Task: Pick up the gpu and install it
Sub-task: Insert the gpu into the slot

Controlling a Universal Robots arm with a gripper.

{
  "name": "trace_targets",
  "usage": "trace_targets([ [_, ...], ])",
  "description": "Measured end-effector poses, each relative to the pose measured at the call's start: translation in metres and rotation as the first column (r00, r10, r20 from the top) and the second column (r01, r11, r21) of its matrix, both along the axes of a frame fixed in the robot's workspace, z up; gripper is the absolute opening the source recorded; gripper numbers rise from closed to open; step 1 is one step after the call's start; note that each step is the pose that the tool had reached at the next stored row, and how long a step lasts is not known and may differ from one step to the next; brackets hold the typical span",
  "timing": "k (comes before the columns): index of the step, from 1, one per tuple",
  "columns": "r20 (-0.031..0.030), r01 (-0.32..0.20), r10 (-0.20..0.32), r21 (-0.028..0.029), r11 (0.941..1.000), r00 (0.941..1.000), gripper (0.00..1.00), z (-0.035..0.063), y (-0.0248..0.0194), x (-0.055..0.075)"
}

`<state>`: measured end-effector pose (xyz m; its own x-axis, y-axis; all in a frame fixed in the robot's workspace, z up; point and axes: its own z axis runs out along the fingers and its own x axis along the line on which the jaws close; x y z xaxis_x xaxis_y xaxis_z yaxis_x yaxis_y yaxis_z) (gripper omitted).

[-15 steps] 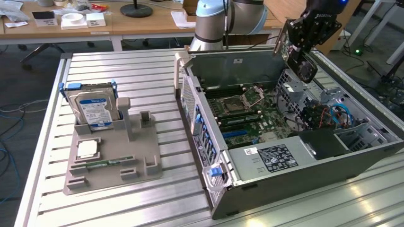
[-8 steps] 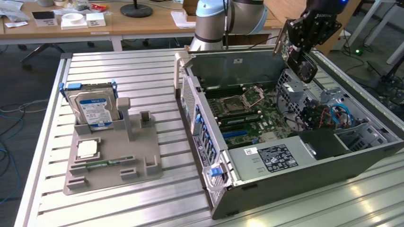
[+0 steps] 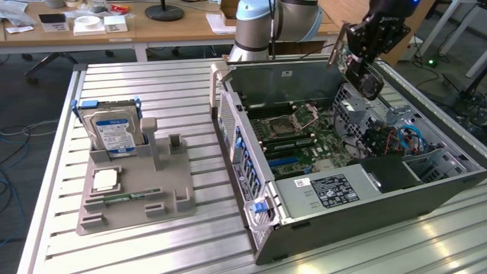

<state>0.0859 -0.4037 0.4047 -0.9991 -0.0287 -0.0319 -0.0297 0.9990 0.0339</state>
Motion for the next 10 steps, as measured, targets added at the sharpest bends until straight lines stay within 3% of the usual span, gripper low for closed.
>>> trace_targets([
  [5, 0.0000, -0.089, 0.089, 0.0000, 0.9960, 0.9960, 0.26, -0.0003, 0.0000, 0.0000],
  [10, -0.0002, -0.179, 0.179, -0.0010, 0.9838, 0.9838, 0.26, -0.0006, 0.0000, 0.0000],
])
